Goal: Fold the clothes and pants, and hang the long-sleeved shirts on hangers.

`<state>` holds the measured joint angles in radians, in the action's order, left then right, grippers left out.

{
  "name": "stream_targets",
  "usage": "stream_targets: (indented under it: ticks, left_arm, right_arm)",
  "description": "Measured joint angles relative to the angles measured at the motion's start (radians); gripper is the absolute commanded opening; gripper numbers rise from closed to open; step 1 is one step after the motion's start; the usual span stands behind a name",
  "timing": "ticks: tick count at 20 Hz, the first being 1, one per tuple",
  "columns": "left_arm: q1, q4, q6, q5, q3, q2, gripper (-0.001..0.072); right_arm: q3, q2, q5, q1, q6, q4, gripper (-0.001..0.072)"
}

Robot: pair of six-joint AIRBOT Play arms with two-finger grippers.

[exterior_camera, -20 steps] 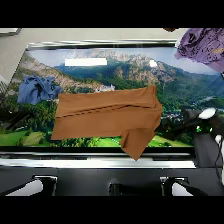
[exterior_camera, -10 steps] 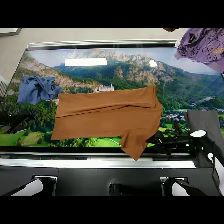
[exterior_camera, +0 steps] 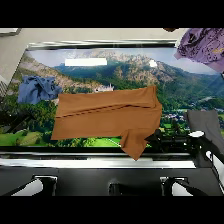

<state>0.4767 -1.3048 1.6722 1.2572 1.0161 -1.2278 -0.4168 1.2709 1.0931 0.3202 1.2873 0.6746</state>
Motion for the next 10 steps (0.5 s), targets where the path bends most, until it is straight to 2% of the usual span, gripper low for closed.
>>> stream_targets:
  ticks: [2, 4, 5, 10]
  left_arm:
    - [0.000, 0.000, 0.000, 0.000, 0.000, 0.000, 0.0629]
    - [0.000, 0.004, 0.000, 0.000, 0.000, 0.000, 0.0629]
    - [0.000, 0.008, 0.000, -0.001, -0.002, 0.000, 0.0629]
    - [0.019, 0.051, -0.049, -0.001, -0.071, 0.002, 0.0628]
  right_arm:
    - [0.001, 0.013, 0.004, 0.000, -0.005, -0.008, 0.0261]
    - [0.002, 0.021, 0.001, -0.001, -0.010, -0.003, 0.0056]
    - [0.003, 0.023, -0.003, -0.001, -0.013, 0.006, 0.0030]
    - [0.002, 0.027, -0.003, -0.001, -0.025, 0.003, 0.0029]
